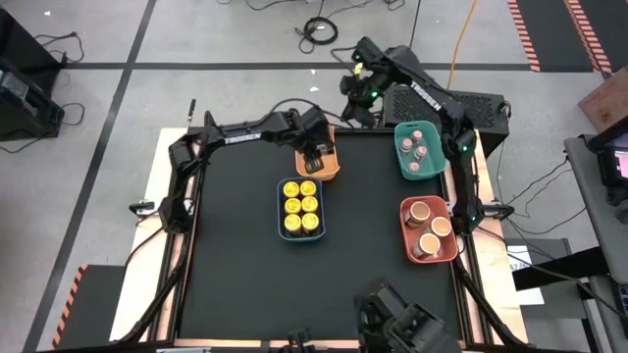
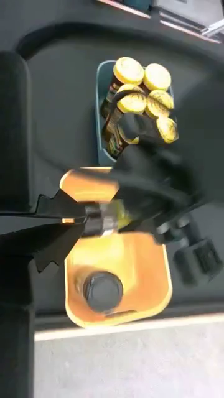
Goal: Sort spices by type
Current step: Put the black seasoning bottle into the yellow bin
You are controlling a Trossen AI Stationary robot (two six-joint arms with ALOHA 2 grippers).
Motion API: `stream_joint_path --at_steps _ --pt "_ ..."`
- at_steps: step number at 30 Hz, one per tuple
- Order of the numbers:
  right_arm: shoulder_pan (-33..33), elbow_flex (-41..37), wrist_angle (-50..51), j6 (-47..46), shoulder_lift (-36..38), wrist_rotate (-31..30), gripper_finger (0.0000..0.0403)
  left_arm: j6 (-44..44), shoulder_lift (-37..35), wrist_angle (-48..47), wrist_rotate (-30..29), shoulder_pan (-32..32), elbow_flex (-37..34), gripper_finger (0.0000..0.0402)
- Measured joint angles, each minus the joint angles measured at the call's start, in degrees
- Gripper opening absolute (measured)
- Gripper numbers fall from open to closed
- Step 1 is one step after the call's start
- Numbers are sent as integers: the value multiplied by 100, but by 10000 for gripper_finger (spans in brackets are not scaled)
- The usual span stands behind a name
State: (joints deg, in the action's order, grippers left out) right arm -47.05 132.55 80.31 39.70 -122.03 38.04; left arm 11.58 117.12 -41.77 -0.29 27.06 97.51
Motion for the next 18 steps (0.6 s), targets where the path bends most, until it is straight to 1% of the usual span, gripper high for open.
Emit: stream_joint_path --at_steps 4,8,10,12,13,15,18 --pt "-115 0 -60 22 312 62 18 239 -399 -162 10 30 9 146" --pt "-175 1 -39 142 623 416 18 484 -948 -333 27 115 7 146" --pt "-184 2 -33 195 719 480 18 539 -1282 -392 32 188 9 146" --pt "-207 2 -33 219 778 674 18 543 -1596 -449 145 274 9 146" --pt "-208 2 -23 252 784 830 18 543 -1757 -499 274 322 9 146" --pt "-211 2 74 413 787 1302 18 548 -2086 -539 721 405 -38 146" --pt "-107 -44 289 911 790 1957 18 686 -2633 -523 1661 551 -316 146"
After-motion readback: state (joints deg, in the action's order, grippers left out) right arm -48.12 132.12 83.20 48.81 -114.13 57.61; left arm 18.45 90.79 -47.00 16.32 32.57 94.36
